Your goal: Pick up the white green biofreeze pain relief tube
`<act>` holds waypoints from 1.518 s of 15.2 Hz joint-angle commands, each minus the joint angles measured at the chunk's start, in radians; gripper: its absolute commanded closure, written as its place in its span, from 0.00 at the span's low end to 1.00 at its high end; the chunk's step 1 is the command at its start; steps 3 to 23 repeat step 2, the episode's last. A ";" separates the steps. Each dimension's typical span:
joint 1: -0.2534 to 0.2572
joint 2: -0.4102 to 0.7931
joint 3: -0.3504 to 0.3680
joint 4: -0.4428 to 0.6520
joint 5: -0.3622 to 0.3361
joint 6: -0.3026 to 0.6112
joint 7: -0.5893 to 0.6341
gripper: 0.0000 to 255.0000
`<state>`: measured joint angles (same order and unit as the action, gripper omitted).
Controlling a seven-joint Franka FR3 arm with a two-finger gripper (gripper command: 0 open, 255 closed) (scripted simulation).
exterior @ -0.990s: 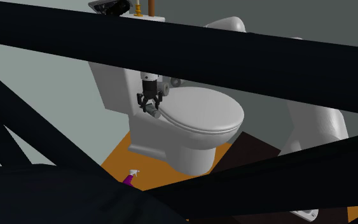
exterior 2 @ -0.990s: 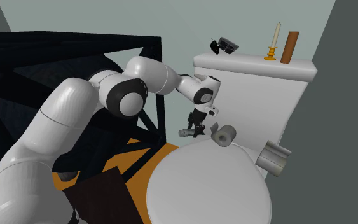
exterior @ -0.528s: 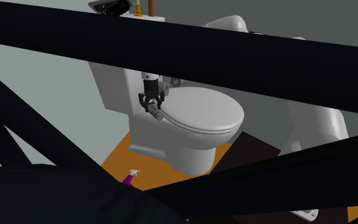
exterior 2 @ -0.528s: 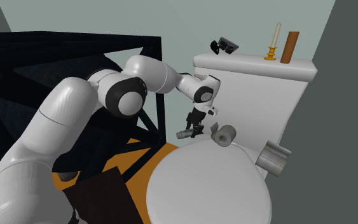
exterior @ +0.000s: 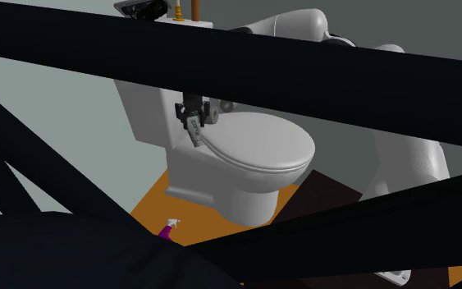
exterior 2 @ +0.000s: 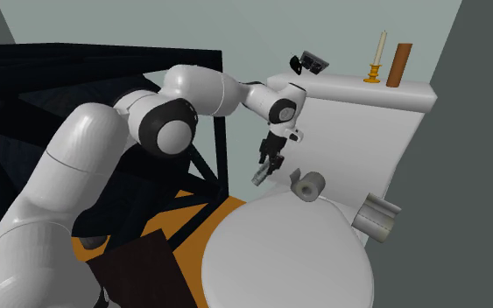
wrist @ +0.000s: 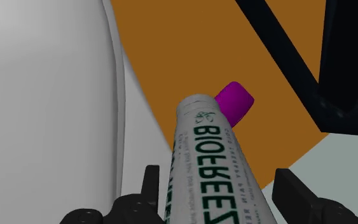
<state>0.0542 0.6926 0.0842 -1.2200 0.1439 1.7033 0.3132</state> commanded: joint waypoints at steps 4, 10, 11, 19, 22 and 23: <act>-0.001 -0.005 0.000 0.008 0.000 -0.013 0.001 1.00; -0.001 -0.005 0.000 0.008 0.000 -0.013 0.001 1.00; -0.001 -0.005 0.000 0.008 0.000 -0.013 0.001 1.00; -0.001 -0.005 0.000 0.008 0.000 -0.013 0.001 1.00; -0.001 -0.005 0.000 0.008 0.000 -0.013 0.001 1.00; -0.001 -0.005 0.000 0.008 0.000 -0.013 0.001 1.00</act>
